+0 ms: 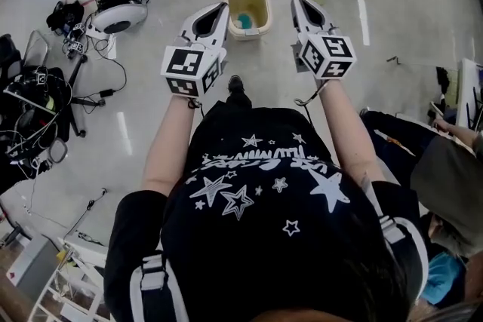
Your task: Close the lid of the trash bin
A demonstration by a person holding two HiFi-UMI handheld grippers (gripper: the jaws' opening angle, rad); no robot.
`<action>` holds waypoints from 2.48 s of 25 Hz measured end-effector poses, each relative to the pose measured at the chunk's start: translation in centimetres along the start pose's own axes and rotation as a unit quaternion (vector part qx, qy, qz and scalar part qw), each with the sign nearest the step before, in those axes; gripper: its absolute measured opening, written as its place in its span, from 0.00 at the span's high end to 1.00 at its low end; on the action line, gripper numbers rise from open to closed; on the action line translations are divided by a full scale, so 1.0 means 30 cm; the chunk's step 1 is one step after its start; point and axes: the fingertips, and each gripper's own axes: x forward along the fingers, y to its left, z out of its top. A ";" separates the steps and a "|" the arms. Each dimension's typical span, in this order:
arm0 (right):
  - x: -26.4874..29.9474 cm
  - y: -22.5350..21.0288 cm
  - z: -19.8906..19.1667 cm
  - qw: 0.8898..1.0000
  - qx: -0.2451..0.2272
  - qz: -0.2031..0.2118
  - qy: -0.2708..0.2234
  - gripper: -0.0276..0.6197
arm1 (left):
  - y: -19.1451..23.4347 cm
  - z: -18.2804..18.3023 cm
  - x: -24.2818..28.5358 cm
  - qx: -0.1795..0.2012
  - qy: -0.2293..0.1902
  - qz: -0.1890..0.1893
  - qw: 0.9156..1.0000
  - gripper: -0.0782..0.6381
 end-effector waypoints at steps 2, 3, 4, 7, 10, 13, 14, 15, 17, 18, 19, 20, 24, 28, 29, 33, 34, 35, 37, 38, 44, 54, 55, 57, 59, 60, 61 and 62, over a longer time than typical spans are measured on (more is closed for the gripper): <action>0.055 -0.009 0.008 1.000 0.002 -0.008 0.003 0.96 | 0.043 -0.002 0.041 0.000 0.004 -0.009 1.000 0.88; 0.075 -0.013 0.008 1.000 0.004 -0.011 0.004 0.96 | 0.064 -0.008 0.061 -0.001 0.006 -0.012 1.000 0.88; 0.092 -0.017 0.005 1.000 0.005 -0.014 0.007 0.96 | 0.084 -0.016 0.079 -0.004 0.009 -0.014 1.000 0.88; 0.130 -0.029 -0.016 1.000 0.005 -0.016 0.019 0.96 | 0.133 -0.037 0.127 -0.013 0.015 -0.017 1.000 0.88; 0.169 -0.060 -0.041 0.999 -0.001 -0.017 0.034 0.96 | 0.171 -0.054 0.177 -0.023 0.019 -0.011 0.999 0.88; 0.222 -0.108 -0.056 0.999 0.002 -0.016 0.040 0.96 | 0.214 -0.074 0.229 -0.042 0.024 0.003 0.999 0.88; 0.244 -0.126 -0.063 0.999 0.004 -0.014 0.042 0.96 | 0.228 -0.081 0.247 -0.047 0.026 0.009 0.999 0.88; 0.267 -0.147 -0.070 0.999 0.006 -0.012 0.046 0.96 | 0.243 -0.089 0.265 -0.049 0.029 0.015 0.998 0.88; 0.322 -0.190 -0.084 0.999 0.008 -0.009 0.053 0.96 | 0.275 -0.104 0.303 -0.053 0.033 0.027 0.998 0.88; 0.353 -0.210 -0.088 0.998 0.006 -0.006 0.056 0.96 | 0.293 -0.111 0.323 -0.055 0.035 0.034 0.997 0.88; 0.386 -0.229 -0.091 0.998 0.002 -0.002 0.059 0.96 | 0.312 -0.119 0.344 -0.057 0.038 0.040 0.997 0.88; 0.420 -0.249 -0.094 0.998 -0.001 0.002 0.062 0.96 | 0.332 -0.128 0.368 -0.058 0.041 0.047 0.996 0.88; 0.556 -0.334 -0.114 0.997 -0.007 0.016 0.078 0.96 | 0.406 -0.163 0.482 -0.067 0.053 0.074 0.994 0.88; 0.684 -0.402 -0.146 0.995 -0.012 0.035 0.095 0.96 | 0.470 -0.204 0.611 -0.073 0.063 0.091 0.991 0.88; 0.717 -0.413 -0.156 0.994 -0.013 0.040 0.099 0.96 | 0.487 -0.220 0.642 -0.073 0.068 0.093 0.991 0.88; 0.837 -0.446 -0.226 0.991 -0.015 0.060 0.118 0.96 | 0.551 -0.308 0.750 -0.078 0.090 0.102 0.988 0.88; 0.861 -0.456 -0.249 0.990 -0.014 0.065 0.124 0.96 | 0.563 -0.334 0.774 -0.080 0.095 0.104 0.987 0.88; 0.884 -0.467 -0.273 0.989 -0.013 0.068 0.130 0.96 | 0.574 -0.360 0.797 -0.082 0.100 0.106 0.986 0.88; 0.926 -0.490 -0.316 0.988 -0.012 0.073 0.139 0.96 | 0.594 -0.408 0.839 -0.087 0.109 0.110 0.984 0.88; 0.945 -0.500 -0.335 0.987 -0.011 0.075 0.141 0.96 | 0.604 -0.430 0.858 -0.089 0.113 0.111 0.983 0.88; 1.052 -0.533 -0.444 0.985 -0.012 0.086 0.152 0.96 | 0.662 -0.563 0.961 -0.091 0.148 0.114 0.978 0.88; 1.129 -0.525 -0.600 0.976 -0.014 0.118 0.183 0.96 | 0.729 -0.762 1.037 -0.104 0.204 0.134 0.964 0.88; 1.130 -0.525 -0.601 0.976 -0.010 0.120 0.181 0.96 | 0.728 -0.764 1.037 -0.106 0.202 0.135 0.964 0.88; 1.131 -0.529 -0.598 0.976 -0.002 0.123 0.179 0.96 | 0.723 -0.760 1.035 -0.112 0.193 0.138 0.965 0.88; 1.124 -0.527 -0.594 0.976 0.003 0.126 0.178 0.96 | 0.715 -0.758 1.031 -0.117 0.187 0.141 0.965 0.88; 1.119 -0.523 -0.593 0.976 0.003 0.128 0.177 0.96 | 0.711 -0.758 1.026 -0.118 0.184 0.141 0.966 0.88; 1.112 -0.518 -0.593 0.976 0.002 0.130 0.176 0.96 | 0.705 -0.758 1.019 -0.119 0.181 0.140 0.966 0.88; 1.103 -0.511 -0.594 0.975 0.000 0.133 0.176 0.96 | 0.699 -0.759 1.011 -0.120 0.178 0.139 0.967 0.88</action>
